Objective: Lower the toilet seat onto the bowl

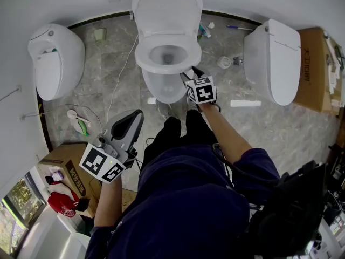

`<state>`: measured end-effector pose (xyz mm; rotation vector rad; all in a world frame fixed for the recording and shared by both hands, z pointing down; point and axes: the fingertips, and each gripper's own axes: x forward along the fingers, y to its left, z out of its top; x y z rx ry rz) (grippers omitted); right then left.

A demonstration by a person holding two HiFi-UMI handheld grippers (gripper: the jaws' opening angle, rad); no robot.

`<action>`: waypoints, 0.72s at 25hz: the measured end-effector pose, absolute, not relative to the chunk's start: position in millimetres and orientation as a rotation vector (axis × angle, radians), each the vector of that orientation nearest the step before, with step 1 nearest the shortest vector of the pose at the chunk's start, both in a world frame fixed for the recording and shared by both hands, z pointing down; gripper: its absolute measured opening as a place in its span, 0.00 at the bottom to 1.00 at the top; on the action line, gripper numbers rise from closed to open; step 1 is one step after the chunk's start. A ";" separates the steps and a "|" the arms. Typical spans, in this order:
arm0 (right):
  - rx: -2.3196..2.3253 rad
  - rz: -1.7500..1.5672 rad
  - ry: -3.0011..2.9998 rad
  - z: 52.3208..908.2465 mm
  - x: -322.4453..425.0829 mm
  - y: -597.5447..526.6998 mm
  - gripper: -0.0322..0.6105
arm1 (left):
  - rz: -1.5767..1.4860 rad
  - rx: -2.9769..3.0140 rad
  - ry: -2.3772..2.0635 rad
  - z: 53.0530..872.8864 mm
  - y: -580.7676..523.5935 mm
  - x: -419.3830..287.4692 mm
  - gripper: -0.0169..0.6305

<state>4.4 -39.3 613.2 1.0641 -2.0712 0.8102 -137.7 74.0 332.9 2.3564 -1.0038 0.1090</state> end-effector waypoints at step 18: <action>1.040 0.987 -2.048 632.5 8.4 -3.4 0.39 | 0.139 2.334 -0.980 338.4 89.7 -125.5 0.03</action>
